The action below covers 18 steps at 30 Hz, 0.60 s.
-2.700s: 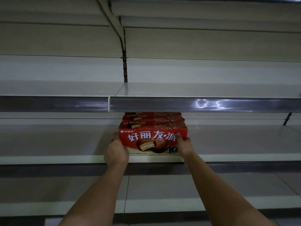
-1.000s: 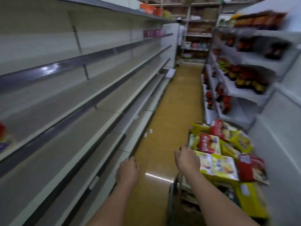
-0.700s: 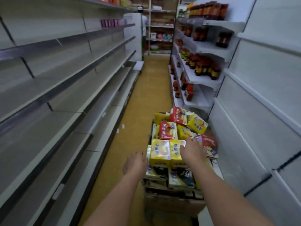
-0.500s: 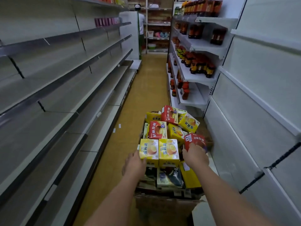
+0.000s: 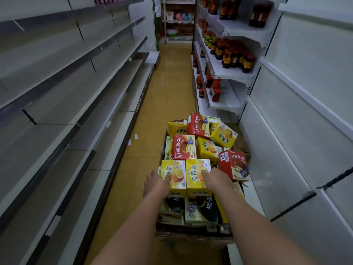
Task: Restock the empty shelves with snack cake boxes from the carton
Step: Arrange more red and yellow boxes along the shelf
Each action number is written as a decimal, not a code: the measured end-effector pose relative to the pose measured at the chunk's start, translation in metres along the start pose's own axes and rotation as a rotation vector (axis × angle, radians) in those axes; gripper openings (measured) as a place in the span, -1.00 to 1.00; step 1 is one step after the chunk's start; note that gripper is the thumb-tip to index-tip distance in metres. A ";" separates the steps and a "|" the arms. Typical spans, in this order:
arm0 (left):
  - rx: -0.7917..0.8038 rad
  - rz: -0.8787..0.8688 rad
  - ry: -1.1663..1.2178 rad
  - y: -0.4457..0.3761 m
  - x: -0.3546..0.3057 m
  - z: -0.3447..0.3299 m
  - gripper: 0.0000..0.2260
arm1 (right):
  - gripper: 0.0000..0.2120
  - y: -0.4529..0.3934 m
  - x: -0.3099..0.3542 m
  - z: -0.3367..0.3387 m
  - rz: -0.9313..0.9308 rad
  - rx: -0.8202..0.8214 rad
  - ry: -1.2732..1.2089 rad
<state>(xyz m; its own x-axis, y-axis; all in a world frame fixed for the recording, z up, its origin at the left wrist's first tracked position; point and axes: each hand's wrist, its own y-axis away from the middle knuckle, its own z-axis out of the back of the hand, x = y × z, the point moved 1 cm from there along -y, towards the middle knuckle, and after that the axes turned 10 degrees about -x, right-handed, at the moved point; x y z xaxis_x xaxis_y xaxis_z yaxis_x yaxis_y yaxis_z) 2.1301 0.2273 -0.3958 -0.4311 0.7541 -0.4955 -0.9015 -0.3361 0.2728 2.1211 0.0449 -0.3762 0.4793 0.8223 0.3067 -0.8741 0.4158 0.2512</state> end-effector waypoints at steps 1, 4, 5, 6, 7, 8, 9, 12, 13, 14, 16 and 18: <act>0.005 0.005 -0.005 -0.006 0.000 -0.002 -0.40 | -0.48 -0.003 0.001 -0.003 -0.025 0.006 0.002; 0.040 0.010 0.002 -0.024 0.001 -0.013 -0.43 | -0.46 -0.012 0.004 -0.013 -0.101 0.010 -0.022; 0.057 0.011 0.013 -0.028 0.002 -0.017 -0.43 | -0.44 -0.015 0.004 -0.016 -0.122 0.008 -0.048; 0.065 0.017 0.030 -0.030 0.002 -0.019 -0.43 | -0.42 -0.016 0.004 -0.017 -0.139 0.009 -0.086; 0.071 0.032 0.059 -0.033 0.001 -0.022 -0.44 | -0.39 -0.020 0.004 -0.020 -0.161 0.014 -0.141; 0.070 0.050 0.094 -0.035 0.001 -0.025 -0.45 | -0.35 -0.023 0.005 -0.022 -0.189 0.022 -0.213; 0.063 0.069 0.133 -0.037 0.000 -0.026 -0.48 | -0.31 -0.026 0.006 -0.023 -0.221 0.029 -0.301; 0.041 0.105 0.255 -0.039 0.001 -0.028 -0.56 | -0.18 -0.035 0.009 -0.025 -0.328 0.044 -0.590; 0.034 0.112 0.294 -0.038 0.002 -0.028 -0.60 | -0.14 -0.037 0.009 -0.025 -0.360 0.048 -0.670; 0.029 0.117 0.332 -0.036 0.002 -0.029 -0.63 | -0.12 -0.038 0.008 -0.025 -0.388 0.050 -0.730; 0.021 0.122 0.404 -0.030 0.000 -0.027 -0.68 | -0.10 -0.038 0.007 -0.024 -0.427 0.049 -0.810; 0.010 0.131 0.473 -0.023 -0.003 -0.022 -0.69 | -0.09 -0.039 0.005 -0.021 -0.441 0.051 -0.851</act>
<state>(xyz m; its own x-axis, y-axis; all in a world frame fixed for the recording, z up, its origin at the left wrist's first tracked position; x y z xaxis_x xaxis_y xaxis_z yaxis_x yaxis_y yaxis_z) 2.1509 0.2203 -0.4188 -0.5138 0.3663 -0.7758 -0.8388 -0.4043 0.3646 2.1557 0.0404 -0.4036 0.6782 0.0301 0.7343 -0.6068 0.5866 0.5364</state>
